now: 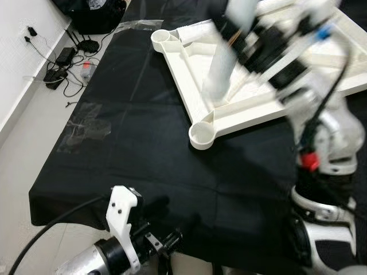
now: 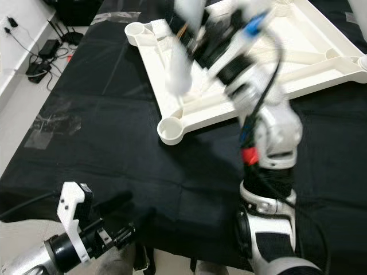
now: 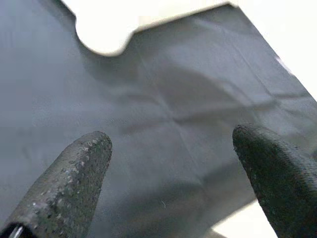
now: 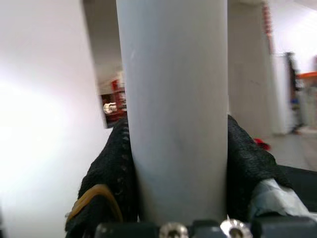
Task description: Building children table
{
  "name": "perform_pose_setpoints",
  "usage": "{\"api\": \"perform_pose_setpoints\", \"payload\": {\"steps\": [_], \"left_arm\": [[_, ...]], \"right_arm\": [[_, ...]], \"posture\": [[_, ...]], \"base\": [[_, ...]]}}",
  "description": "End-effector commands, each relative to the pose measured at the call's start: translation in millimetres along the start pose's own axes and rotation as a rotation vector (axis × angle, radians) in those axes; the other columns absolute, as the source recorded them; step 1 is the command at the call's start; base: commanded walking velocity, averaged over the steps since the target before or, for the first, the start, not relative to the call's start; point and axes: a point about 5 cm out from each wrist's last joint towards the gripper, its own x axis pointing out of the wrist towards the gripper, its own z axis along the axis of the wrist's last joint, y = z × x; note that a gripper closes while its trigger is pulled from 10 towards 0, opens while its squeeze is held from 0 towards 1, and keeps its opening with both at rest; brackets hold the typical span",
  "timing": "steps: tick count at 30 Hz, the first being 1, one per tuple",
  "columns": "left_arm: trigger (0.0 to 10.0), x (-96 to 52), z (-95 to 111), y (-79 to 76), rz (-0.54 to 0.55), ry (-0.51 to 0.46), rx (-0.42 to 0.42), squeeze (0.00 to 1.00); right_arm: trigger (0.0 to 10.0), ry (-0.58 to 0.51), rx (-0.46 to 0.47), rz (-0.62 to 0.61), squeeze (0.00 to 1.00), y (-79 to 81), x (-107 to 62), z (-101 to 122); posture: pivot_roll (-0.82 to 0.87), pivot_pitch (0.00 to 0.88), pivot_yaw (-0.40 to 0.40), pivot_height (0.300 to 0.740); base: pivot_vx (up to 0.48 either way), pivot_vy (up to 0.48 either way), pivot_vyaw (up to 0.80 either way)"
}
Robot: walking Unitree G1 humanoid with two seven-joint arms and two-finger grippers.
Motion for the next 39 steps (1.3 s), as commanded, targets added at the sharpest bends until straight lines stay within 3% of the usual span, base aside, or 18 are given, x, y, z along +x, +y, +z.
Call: {"api": "perform_pose_setpoints", "payload": {"steps": [1, 4, 8, 9, 11, 12, 14, 15, 16, 23, 26, 29, 32, 39], "left_arm": [[10.0, -3.5, -0.3, -1.3, 0.016, -0.003, 0.004, 0.00], [10.0, -6.1, 1.4, -6.9, 0.024, -0.029, 0.011, 0.00], [10.0, -7.0, 1.7, -9.7, 0.026, -0.040, 0.016, 0.00], [10.0, -7.7, 1.8, -10.4, 0.029, -0.045, 0.021, 0.00], [10.0, -8.4, 0.9, -10.8, 0.034, -0.053, 0.026, 0.00], [10.0, -8.7, 0.4, -10.7, 0.037, -0.060, 0.031, 0.00], [10.0, -8.7, 0.4, -10.7, 0.037, -0.060, 0.031, 0.00], [10.0, -8.9, 0.1, -10.1, 0.040, -0.065, 0.034, 0.00], [10.0, -8.3, -0.1, -9.7, 0.039, -0.067, 0.035, 0.00], [10.0, -6.8, -0.5, -7.3, 0.042, -0.069, 0.039, 0.00], [10.0, -5.6, -0.5, -5.9, 0.045, -0.072, 0.043, 0.00], [10.0, -4.3, -1.3, -4.7, 0.047, -0.078, 0.048, 0.00], [10.0, -4.3, -1.3, -4.7, 0.047, -0.078, 0.048, 0.00], [10.0, -4.6, -2.3, -2.8, 0.050, -0.082, 0.050, 0.00]], "right_arm": [[0.0, -0.007, 0.000, 0.024, 0.00, 1.1, -0.2, -0.9], [0.0, 0.074, -0.039, 0.043, 0.00, 14.1, -8.8, -26.1], [0.0, 0.099, -0.009, 0.035, 0.00, 24.9, -17.0, -37.7], [2.1, 0.102, 0.010, 0.037, 0.00, 30.5, -21.1, -38.8], [2.7, 0.101, 0.024, 0.043, 0.00, 33.7, -23.3, -37.7], [3.7, 0.098, 0.035, 0.050, 0.00, 36.5, -24.9, -35.9], [3.7, 0.098, 0.035, 0.050, 0.00, 36.5, -24.9, -35.9], [4.9, 0.092, 0.045, 0.059, 0.00, 38.8, -25.1, -33.8], [10.0, 0.078, 0.053, 0.071, 0.00, 42.2, -25.3, -28.6], [10.0, 0.057, 0.048, 0.098, 0.00, 50.4, -28.0, -18.9], [10.0, 0.082, -0.001, 0.094, 0.00, 58.4, -32.9, -24.6], [10.0, 0.113, -0.147, 0.021, 0.00, 65.8, -34.3, -37.4], [10.0, 0.113, -0.147, 0.021, 0.00, 65.8, -34.3, -37.4], [10.0, 0.151, -0.221, -0.111, 0.00, 75.5, -33.7, -55.3]], "posture": [[0.02, 0.359, 0.054, 0.740], [0.04, 0.382, 0.048, 0.740], [0.04, 0.393, 0.048, 0.740], [0.04, 0.402, 0.053, 0.740], [0.03, 0.405, 0.056, 0.740], [0.03, 0.406, 0.057, 0.740], [0.03, 0.406, 0.057, 0.740], [0.03, 0.409, 0.059, 0.740], [0.02, 0.408, 0.063, 0.740], [0.02, 0.403, 0.066, 0.740], [0.02, 0.401, 0.071, 0.740], [0.02, 0.396, 0.075, 0.740], [0.02, 0.396, 0.075, 0.740], [0.03, 0.393, 0.078, 0.740]], "base": [[0.000, 0.000, 0.00], [0.000, 0.000, 0.00], [0.000, 0.000, 0.00], [0.000, 0.000, 0.00], [0.000, 0.000, 0.00], [0.000, 0.000, 0.00], [0.000, 0.000, 0.00], [0.000, 0.000, 0.00], [0.000, 0.000, 0.00], [0.000, 0.000, 0.00], [0.000, 0.000, 0.00], [0.000, 0.000, 0.00], [0.000, 0.000, 0.00], [0.000, 0.000, 0.00]]}}
